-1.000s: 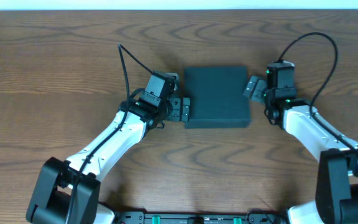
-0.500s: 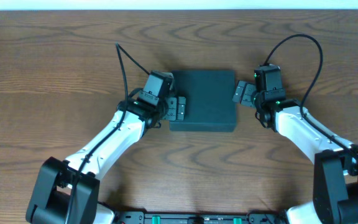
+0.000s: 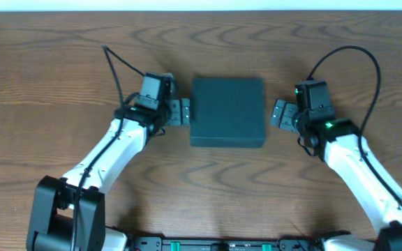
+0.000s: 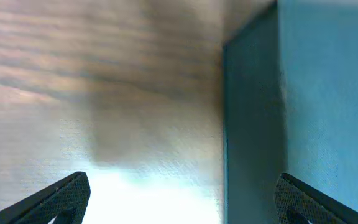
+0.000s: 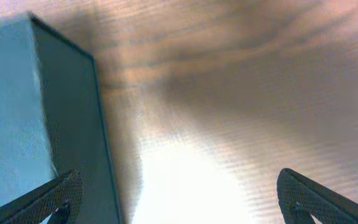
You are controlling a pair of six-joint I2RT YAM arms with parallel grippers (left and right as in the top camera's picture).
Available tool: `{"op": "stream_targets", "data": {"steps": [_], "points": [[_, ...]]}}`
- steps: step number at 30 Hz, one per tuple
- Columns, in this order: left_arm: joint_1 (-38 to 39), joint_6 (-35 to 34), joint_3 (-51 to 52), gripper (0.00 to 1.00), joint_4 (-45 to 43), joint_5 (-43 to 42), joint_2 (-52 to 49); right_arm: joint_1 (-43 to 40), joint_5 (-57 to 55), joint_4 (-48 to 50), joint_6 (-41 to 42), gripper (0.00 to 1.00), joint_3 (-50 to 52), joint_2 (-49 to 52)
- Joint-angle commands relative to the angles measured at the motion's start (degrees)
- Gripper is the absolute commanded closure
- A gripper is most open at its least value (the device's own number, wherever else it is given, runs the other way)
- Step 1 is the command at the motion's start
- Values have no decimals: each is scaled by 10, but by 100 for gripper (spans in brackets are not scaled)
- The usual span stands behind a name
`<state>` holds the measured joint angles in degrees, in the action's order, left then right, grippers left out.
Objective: Pack container
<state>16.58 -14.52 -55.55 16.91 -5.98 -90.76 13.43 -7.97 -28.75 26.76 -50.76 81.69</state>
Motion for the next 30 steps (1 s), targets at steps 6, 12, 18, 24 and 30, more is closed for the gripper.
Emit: {"op": "stream_targets", "data": {"steps": [6,12,18,24,30], "points": [[-32,17,-12,4,-52,4,-42,13,14,-38,11,1,10,19],[-32,19,-51,5,-52,4,-103,28,24,-14,18,1,26,19],[-31,21,-78,4,-54,-12,-132,36,24,4,22,1,42,19],[-31,27,-81,4,-60,-30,-134,39,28,18,31,1,47,19],[-31,27,-81,4,-73,-58,-134,39,43,24,35,1,47,19]]}}
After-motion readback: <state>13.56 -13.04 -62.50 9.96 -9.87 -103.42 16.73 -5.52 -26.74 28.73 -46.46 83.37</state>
